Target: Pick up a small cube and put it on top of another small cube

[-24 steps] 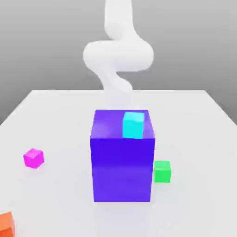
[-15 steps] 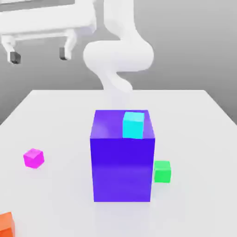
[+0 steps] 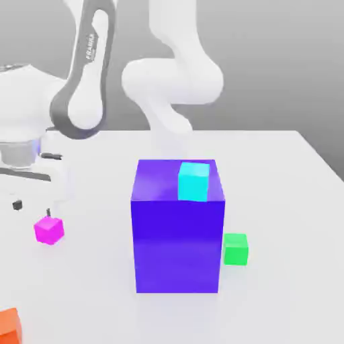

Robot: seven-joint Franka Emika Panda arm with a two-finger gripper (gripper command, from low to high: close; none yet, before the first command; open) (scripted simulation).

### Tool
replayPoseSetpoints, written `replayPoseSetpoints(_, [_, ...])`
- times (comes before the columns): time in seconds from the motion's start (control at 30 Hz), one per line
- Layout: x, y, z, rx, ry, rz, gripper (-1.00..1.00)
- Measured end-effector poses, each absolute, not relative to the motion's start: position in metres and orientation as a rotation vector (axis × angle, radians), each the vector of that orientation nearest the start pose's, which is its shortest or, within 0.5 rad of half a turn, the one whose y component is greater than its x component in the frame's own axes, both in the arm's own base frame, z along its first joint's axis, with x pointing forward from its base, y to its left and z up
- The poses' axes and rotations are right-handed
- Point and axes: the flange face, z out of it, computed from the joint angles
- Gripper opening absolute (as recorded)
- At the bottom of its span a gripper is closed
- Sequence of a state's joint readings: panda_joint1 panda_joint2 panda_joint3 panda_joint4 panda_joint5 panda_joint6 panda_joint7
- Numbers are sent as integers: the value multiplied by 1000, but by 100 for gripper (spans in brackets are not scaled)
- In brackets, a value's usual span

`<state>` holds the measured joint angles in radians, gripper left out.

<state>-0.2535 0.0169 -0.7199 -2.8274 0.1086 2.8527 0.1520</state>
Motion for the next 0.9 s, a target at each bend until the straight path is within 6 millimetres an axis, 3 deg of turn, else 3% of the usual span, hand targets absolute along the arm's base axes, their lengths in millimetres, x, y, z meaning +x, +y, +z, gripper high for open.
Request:
replayPoseSetpoints(0.33, [204, -311, 168, -2622, 1767, -24, 0])
replayPoseSetpoints(0.6, [201, -302, 129, -2606, 1764, -5, 0])
replayPoseSetpoints(0.63, [201, -301, 126, -2603, 1764, -2, -100])
replayPoseSetpoints(0.9, [202, -303, 130, -2605, 1764, -4, -100])
